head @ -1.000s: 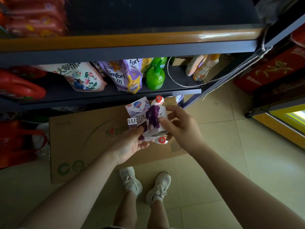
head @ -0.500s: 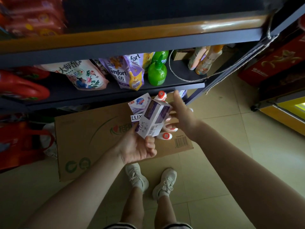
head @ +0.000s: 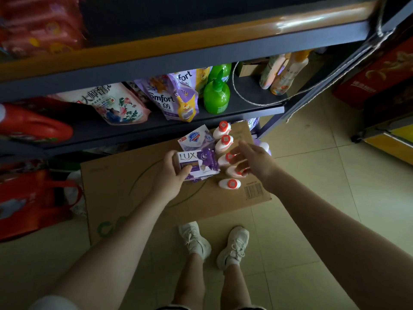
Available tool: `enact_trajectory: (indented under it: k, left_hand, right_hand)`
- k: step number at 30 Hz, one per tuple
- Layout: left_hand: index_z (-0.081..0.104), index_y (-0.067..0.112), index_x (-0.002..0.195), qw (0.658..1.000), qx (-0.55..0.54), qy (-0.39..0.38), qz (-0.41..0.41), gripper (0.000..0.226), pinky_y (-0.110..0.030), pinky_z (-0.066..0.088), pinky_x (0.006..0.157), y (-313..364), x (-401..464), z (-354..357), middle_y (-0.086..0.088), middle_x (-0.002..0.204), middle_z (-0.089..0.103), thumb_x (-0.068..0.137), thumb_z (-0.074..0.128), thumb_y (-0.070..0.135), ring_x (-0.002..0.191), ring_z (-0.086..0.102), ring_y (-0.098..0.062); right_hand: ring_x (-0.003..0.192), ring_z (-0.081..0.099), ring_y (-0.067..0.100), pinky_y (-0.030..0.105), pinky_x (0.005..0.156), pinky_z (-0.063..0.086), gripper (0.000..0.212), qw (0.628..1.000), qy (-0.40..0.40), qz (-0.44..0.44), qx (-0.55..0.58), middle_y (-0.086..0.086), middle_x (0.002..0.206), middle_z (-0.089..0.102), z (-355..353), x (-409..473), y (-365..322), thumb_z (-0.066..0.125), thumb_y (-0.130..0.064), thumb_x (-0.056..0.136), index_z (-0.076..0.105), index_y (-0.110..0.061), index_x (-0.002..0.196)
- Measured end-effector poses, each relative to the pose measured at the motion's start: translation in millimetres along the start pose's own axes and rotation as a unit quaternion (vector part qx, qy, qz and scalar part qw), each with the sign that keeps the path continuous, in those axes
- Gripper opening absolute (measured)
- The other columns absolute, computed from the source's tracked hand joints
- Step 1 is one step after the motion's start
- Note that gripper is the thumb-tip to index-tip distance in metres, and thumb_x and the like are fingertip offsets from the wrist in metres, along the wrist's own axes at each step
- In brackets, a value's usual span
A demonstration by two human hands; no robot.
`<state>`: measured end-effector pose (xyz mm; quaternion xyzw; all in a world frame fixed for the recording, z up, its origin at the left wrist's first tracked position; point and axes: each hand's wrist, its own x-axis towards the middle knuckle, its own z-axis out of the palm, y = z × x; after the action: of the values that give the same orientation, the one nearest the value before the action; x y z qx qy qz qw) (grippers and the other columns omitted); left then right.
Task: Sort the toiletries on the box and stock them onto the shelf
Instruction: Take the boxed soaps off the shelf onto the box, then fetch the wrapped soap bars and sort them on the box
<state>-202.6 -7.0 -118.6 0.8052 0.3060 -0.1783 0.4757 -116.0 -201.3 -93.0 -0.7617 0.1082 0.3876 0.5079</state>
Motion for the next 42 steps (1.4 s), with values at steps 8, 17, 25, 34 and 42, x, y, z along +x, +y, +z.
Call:
enact_trajectory:
  k: [8, 17, 25, 34, 42]
  left_hand:
    - [0.038, 0.014, 0.127, 0.997, 0.067, -0.026, -0.032, 0.039, -0.030, 0.045, 0.077, -10.1, 22.4, 13.8, -0.002, 0.116, 0.059, 0.095, 0.046, 0.035, 0.100, 0.059, -0.023]
    - [0.013, 0.015, 0.148, 0.995, 0.081, -0.027, -0.057, 0.068, -0.037, 0.046, 0.090, -5.5, 14.6, 0.9, -0.008, 0.128, 0.056, 0.094, 0.046, 0.041, 0.109, 0.057, -0.024]
    - [0.030, 0.015, 0.142, 0.997, 0.036, 0.056, 0.029, 0.050, -0.028, 0.044, 0.083, 26.9, -52.7, -84.5, 0.004, 0.105, 0.060, 0.097, 0.045, 0.029, 0.098, 0.059, -0.016]
    - [0.044, 0.011, 0.133, 0.945, 0.089, 0.253, 0.186, 0.041, -0.027, 0.045, 0.075, 45.4, -86.9, -199.1, 0.003, 0.098, 0.057, 0.093, 0.052, 0.015, 0.083, 0.052, -0.009]
    - [0.044, 0.015, 0.136, 0.881, 0.290, 0.258, 0.269, 0.047, -0.035, 0.041, 0.091, 45.5, -38.4, -286.2, -0.006, 0.132, 0.047, 0.091, 0.057, 0.022, 0.122, 0.043, -0.025]
  right_hand:
    - [0.062, 0.054, 0.011, 0.022, 0.059, 0.044, 0.017, 0.998, -0.004, -0.032, -0.055, 0.006, 0.086, 0.064, 18.8, 4.8, -3.5, 0.046, -0.024, 0.097, 0.060, -0.016, 0.092]
    - [0.067, 0.056, 0.015, 0.026, 0.063, 0.044, 0.016, 0.989, -0.014, -0.108, -0.099, 0.006, 0.083, 0.065, 19.1, -12.9, -35.1, 0.049, -0.021, 0.095, 0.062, -0.012, 0.093]
    - [0.061, 0.056, 0.007, 0.023, 0.064, 0.045, 0.015, 0.958, -0.064, -0.244, -0.136, -0.005, 0.076, 0.064, 47.6, -54.8, -115.0, 0.050, -0.017, 0.094, 0.064, -0.010, 0.092]
    - [0.089, 0.055, 0.018, 0.032, 0.081, 0.045, 0.014, 0.900, -0.036, -0.385, -0.202, -0.002, 0.097, 0.055, 110.3, -71.3, -179.9, 0.051, -0.015, 0.095, 0.064, -0.013, 0.102]
    - [0.117, 0.040, 0.033, 0.043, 0.094, 0.036, 0.038, 0.775, 0.115, -0.464, -0.413, 0.009, 0.137, 0.043, 186.5, -16.7, -243.4, 0.046, -0.013, 0.095, 0.048, -0.016, 0.133]
